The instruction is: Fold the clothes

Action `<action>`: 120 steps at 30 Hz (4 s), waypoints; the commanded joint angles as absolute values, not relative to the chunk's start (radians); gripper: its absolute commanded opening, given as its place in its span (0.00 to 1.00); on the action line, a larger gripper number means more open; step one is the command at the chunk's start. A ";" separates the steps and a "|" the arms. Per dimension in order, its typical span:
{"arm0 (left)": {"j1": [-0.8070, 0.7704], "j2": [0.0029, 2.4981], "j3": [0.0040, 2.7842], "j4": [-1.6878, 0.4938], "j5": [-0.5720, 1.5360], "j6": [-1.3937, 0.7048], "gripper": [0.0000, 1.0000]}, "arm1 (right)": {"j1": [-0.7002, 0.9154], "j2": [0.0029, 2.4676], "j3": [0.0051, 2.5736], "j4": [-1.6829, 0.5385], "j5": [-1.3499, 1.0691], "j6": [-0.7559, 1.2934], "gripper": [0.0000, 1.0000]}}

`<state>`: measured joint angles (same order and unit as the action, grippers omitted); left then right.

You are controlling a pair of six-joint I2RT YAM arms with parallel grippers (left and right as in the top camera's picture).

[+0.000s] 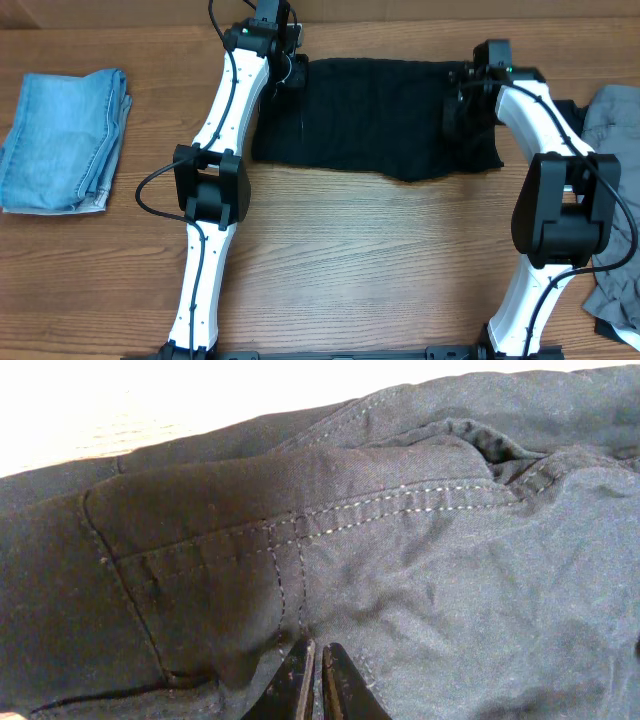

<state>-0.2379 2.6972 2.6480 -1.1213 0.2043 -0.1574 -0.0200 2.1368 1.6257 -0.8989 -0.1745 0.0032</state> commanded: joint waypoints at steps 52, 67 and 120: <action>-0.197 2.799 3.129 -1.562 0.172 -0.165 0.72 | -0.292 2.055 1.532 -0.938 -0.353 0.235 0.70; -0.201 2.799 3.129 -1.690 0.124 -0.295 0.76 | -0.246 2.056 1.280 -0.651 -0.289 0.168 0.92; -0.124 2.182 1.497 -0.559 0.289 -0.454 1.00 | -0.229 2.056 1.261 -0.360 -0.294 -0.082 1.00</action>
<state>-0.1230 2.1326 1.5105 -0.5606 0.2493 -0.4652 -0.2459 2.0346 1.2739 -0.3595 -0.2981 -0.0353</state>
